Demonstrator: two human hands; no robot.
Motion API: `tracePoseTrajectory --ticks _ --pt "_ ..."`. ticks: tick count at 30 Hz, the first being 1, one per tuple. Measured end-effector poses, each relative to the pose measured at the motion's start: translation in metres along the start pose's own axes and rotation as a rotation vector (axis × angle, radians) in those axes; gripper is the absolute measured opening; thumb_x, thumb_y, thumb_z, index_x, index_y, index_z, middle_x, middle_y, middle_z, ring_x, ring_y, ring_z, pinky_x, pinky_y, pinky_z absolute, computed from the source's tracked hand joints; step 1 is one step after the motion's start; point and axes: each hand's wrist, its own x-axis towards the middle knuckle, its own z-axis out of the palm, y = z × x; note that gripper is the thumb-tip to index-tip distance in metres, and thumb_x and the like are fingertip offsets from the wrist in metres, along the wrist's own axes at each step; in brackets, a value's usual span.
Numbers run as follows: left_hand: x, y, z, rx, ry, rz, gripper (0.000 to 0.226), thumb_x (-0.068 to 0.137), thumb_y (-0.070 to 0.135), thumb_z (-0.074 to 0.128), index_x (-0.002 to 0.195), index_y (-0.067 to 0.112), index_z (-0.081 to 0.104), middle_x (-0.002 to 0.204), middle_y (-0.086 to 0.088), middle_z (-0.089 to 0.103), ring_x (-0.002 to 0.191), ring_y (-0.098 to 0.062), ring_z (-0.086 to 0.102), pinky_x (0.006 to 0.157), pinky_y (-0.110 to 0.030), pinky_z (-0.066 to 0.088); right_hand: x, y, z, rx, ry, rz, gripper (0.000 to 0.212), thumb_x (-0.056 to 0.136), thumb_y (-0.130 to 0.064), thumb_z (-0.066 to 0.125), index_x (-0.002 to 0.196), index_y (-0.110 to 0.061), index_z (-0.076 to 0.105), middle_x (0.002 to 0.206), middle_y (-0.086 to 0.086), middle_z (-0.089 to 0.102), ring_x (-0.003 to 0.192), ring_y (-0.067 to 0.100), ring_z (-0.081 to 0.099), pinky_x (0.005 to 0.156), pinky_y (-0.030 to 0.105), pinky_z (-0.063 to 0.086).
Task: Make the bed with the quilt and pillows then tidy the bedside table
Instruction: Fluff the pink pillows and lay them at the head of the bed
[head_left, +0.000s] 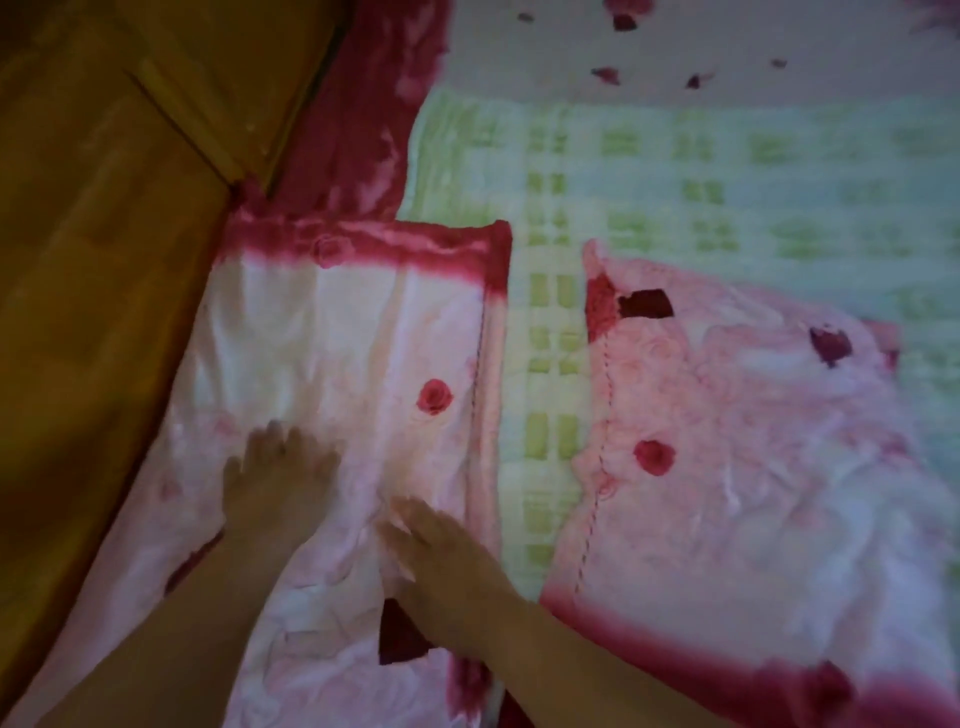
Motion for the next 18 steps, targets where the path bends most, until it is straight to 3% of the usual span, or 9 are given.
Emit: tracePoseTrajectory --ticks 2,3,5,6,10,12,14,15,18 --pt "0.003 0.057 -0.021 -0.128 0.126 0.160 0.073 0.096 0.055 0.010 0.137 0.010 0.050 0.146 -0.017 0.039 0.137 -0.036 0.031 0.104 -0.049 0.031 -0.009 0.017 -0.026 0.047 0.246 0.110 0.064 0.092 -0.043 0.022 0.149 -0.016 0.030 0.161 0.004 0.010 0.149 0.021 0.008 0.118 0.036 -0.001" --pt "-0.001 0.086 -0.023 -0.307 0.120 0.189 0.065 0.099 0.052 0.024 0.139 0.006 0.047 0.148 -0.018 0.039 0.138 -0.033 0.033 0.108 -0.043 0.029 -0.021 0.032 -0.034 0.049 0.381 0.172 0.061 0.092 -0.041 0.027 0.145 -0.014 0.038 0.159 0.008 0.020 0.147 0.024 0.018 0.118 0.040 0.007" --pt "-0.018 0.144 -0.025 -0.649 0.007 0.196 0.053 0.098 0.040 0.045 0.134 0.001 0.052 0.138 -0.019 0.051 0.130 -0.031 0.046 0.105 -0.034 0.033 -0.055 0.066 -0.047 0.072 0.612 0.348 0.054 0.090 -0.035 0.038 0.137 -0.011 0.049 0.152 0.014 0.035 0.140 0.028 0.034 0.113 0.045 0.026" --pt "-0.026 0.162 -0.021 -0.778 -0.078 0.178 0.051 0.096 0.039 0.051 0.132 0.002 0.054 0.135 -0.016 0.055 0.127 -0.029 0.049 0.103 -0.031 0.034 -0.070 0.079 -0.051 0.106 0.661 0.446 0.054 0.090 -0.035 0.039 0.137 -0.012 0.049 0.152 0.013 0.035 0.140 0.027 0.034 0.114 0.043 0.028" --pt "-0.061 0.242 0.003 -0.977 -0.377 0.056 0.074 0.086 0.050 0.065 0.141 0.005 0.044 0.145 -0.010 0.046 0.130 -0.021 0.046 0.108 -0.029 0.032 -0.140 0.133 -0.064 0.160 0.654 0.756 0.066 0.090 -0.048 0.027 0.147 -0.015 0.036 0.159 0.003 0.020 0.146 0.021 0.019 0.118 0.033 0.015" --pt "-0.072 0.276 0.015 -1.000 -0.491 0.012 0.067 0.089 0.047 0.060 0.143 0.012 0.040 0.147 -0.006 0.042 0.131 -0.020 0.043 0.104 -0.030 0.033 -0.168 0.155 -0.066 0.160 0.653 0.835 0.076 0.085 -0.055 0.018 0.148 -0.014 0.034 0.159 0.004 0.017 0.147 0.022 0.016 0.117 0.032 0.012" --pt "-0.081 0.296 0.022 -1.004 -0.526 0.009 0.043 0.088 0.046 0.061 0.123 0.022 0.051 0.132 -0.002 0.049 0.117 -0.016 0.048 0.091 -0.026 0.035 -0.185 0.171 -0.066 0.181 0.644 0.884 0.083 0.080 -0.058 0.013 0.149 -0.014 0.030 0.160 0.005 0.016 0.147 0.023 0.015 0.116 0.031 0.009" --pt "-0.085 0.308 0.026 -0.993 -0.529 0.031 0.044 0.086 0.047 0.063 0.119 0.020 0.052 0.130 -0.002 0.051 0.112 -0.015 0.048 0.088 -0.026 0.035 -0.197 0.181 -0.066 0.190 0.652 0.919 0.085 0.078 -0.059 0.012 0.150 -0.015 0.029 0.160 0.007 0.016 0.148 0.024 0.013 0.117 0.032 0.009" --pt "-0.092 0.328 0.040 -0.976 -0.459 0.028 0.080 0.075 0.054 0.072 0.136 0.013 0.041 0.136 -0.004 0.049 0.118 -0.019 0.050 0.092 -0.026 0.038 -0.230 0.208 -0.070 0.177 0.630 1.042 0.077 0.087 -0.058 0.021 0.152 -0.017 0.022 0.161 0.008 0.005 0.149 0.024 0.003 0.118 0.038 0.007"
